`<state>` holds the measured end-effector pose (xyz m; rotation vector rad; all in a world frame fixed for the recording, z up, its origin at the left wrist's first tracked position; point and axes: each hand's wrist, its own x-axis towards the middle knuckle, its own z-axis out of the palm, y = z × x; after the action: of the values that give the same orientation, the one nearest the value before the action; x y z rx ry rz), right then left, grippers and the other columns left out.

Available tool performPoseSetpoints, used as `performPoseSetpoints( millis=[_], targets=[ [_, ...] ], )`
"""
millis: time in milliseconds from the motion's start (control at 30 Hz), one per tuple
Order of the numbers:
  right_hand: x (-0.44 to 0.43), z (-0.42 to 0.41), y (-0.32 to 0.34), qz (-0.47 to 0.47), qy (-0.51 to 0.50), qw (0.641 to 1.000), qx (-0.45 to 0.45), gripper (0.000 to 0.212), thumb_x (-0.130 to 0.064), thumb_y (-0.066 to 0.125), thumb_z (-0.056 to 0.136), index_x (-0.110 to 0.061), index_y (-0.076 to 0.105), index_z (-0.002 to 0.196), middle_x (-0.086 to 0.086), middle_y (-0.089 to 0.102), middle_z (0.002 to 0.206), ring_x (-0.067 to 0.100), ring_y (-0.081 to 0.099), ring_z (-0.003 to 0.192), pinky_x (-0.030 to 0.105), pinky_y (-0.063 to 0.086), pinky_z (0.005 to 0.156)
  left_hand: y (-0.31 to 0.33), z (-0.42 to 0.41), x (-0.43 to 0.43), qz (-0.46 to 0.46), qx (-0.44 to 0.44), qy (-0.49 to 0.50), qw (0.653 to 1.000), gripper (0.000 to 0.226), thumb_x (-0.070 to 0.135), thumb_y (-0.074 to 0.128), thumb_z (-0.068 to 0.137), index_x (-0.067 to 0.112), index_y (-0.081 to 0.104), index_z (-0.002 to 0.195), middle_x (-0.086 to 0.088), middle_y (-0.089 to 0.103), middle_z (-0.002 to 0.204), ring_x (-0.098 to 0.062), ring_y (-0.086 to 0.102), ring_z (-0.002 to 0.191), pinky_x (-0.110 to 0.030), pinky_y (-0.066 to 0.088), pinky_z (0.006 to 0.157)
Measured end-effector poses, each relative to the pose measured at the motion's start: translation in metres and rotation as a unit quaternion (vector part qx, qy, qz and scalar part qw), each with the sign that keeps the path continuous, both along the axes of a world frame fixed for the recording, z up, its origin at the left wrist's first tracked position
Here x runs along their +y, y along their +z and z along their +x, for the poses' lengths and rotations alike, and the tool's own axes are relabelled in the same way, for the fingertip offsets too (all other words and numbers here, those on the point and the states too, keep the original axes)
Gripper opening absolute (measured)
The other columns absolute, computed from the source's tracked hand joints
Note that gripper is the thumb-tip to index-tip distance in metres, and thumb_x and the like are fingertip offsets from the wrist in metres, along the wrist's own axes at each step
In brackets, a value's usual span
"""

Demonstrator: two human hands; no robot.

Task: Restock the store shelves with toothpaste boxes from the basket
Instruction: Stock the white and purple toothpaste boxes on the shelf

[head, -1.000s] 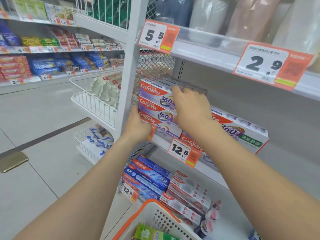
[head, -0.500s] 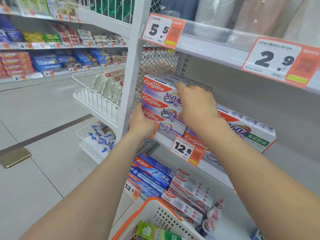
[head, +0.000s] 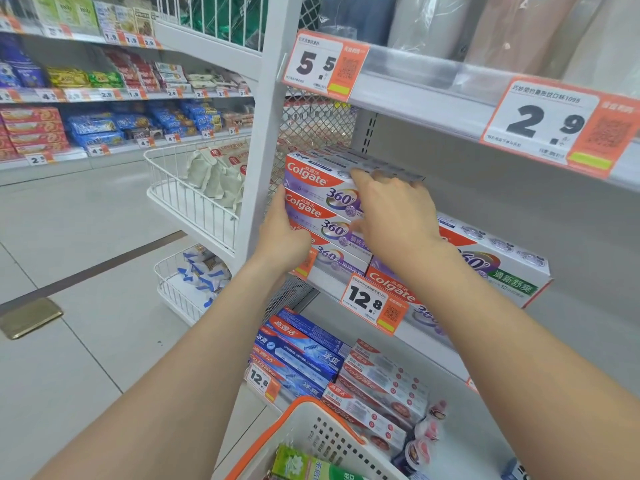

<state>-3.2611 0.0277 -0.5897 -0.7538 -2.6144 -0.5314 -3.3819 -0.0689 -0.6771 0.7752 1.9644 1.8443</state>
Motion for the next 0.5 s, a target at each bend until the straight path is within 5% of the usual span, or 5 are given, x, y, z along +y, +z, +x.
performPoseSetpoints(
  millis=[267,500],
  targets=[
    [-0.0035,-0.0016,0.0015,0.028,0.004,1.0,0.005,0.046,-0.02,0.079,0.085,-0.018,0.055,0.123,0.008,0.07,0.106,0.032,0.065,0.102,0.042,0.047,0.095,0.0003,-0.0014,-0.0038,-0.006,0.032,0.024,0.999,0.089,0.019,0.06,0.068,0.047,0.038,0.15,0.012,0.06,0.14,-0.019,0.064,0.123,-0.051,0.059,0.097],
    [-0.0085,-0.0001,0.0058,-0.009,0.003,1.0,-0.01,0.044,-0.016,0.07,0.087,-0.012,0.053,0.128,0.012,0.068,0.109,0.035,0.065,0.103,0.046,0.05,0.093,-0.0043,-0.007,-0.004,-0.054,0.105,0.041,0.992,0.082,0.02,0.06,0.069,0.046,0.042,0.144,0.011,0.06,0.136,-0.019,0.06,0.127,-0.053,0.057,0.099]
  ],
)
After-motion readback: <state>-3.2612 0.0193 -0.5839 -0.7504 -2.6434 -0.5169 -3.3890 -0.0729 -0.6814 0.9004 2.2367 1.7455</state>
